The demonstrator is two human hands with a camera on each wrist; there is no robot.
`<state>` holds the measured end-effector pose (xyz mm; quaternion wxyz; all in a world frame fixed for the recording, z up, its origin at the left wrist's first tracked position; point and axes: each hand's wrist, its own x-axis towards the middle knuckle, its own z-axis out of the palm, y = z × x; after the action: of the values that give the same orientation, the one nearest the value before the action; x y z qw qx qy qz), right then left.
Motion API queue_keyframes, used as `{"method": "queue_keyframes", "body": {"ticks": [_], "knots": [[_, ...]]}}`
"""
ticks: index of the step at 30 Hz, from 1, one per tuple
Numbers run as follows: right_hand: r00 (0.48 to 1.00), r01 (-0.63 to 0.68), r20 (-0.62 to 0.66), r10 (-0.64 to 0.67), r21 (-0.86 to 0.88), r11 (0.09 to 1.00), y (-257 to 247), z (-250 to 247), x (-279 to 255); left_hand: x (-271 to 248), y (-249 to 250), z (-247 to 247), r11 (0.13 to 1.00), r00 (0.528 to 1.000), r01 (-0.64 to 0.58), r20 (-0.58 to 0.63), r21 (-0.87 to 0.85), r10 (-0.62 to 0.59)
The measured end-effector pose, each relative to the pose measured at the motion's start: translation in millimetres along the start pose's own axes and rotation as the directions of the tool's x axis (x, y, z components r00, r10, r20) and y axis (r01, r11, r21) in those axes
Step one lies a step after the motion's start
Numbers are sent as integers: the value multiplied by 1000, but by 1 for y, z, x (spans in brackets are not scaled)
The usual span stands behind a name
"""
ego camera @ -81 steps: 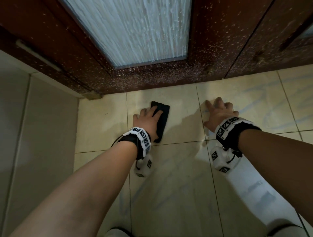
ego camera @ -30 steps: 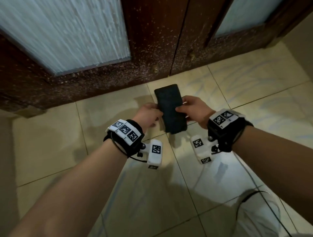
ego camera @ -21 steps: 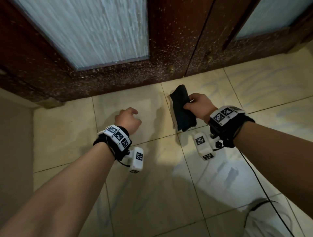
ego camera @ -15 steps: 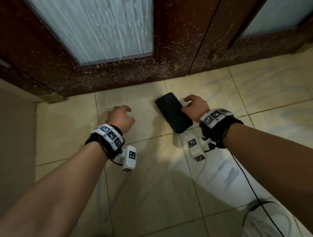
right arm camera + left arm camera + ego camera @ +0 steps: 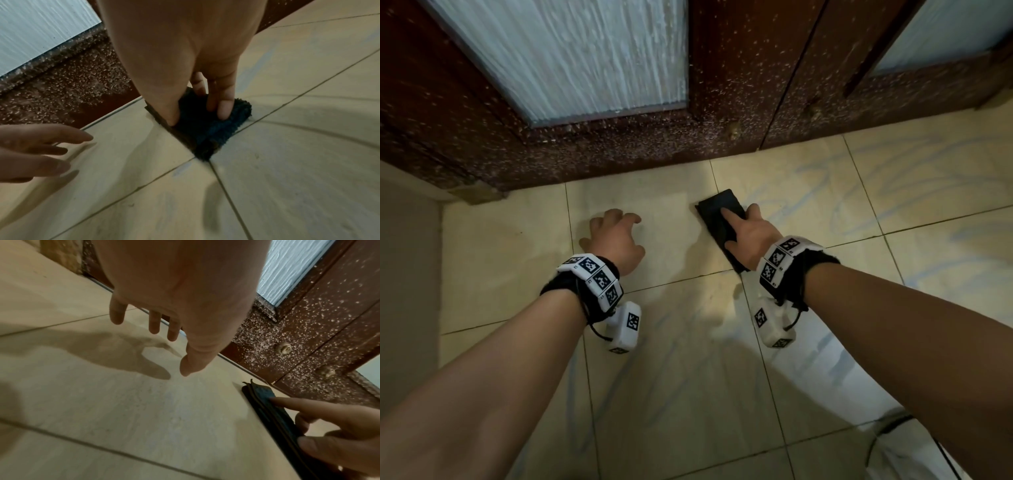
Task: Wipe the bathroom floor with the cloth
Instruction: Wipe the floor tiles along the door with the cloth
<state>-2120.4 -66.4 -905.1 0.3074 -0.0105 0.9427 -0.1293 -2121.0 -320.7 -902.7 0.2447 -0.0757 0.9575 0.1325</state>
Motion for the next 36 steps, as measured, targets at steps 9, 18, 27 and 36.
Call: {"method": "queue_keyframes", "body": {"ticks": [9,18,27,36], "knots": [[996,65,72,-60,-76,995,-27,7,14,14,-3,9,999,1000,-27,5,25,27],[979,202,43,-198,-166,965,-52,18,22,16,3,9,995,1000,-16,6,99,15],[997,77,33,-72,-171,982,-19,3,27,16,5,7,994,1000,9,21,108,-11],[974,-227,-5,228,-71,971,71,-34,43,18,7,6,994,999,25,21,108,-27]]}}
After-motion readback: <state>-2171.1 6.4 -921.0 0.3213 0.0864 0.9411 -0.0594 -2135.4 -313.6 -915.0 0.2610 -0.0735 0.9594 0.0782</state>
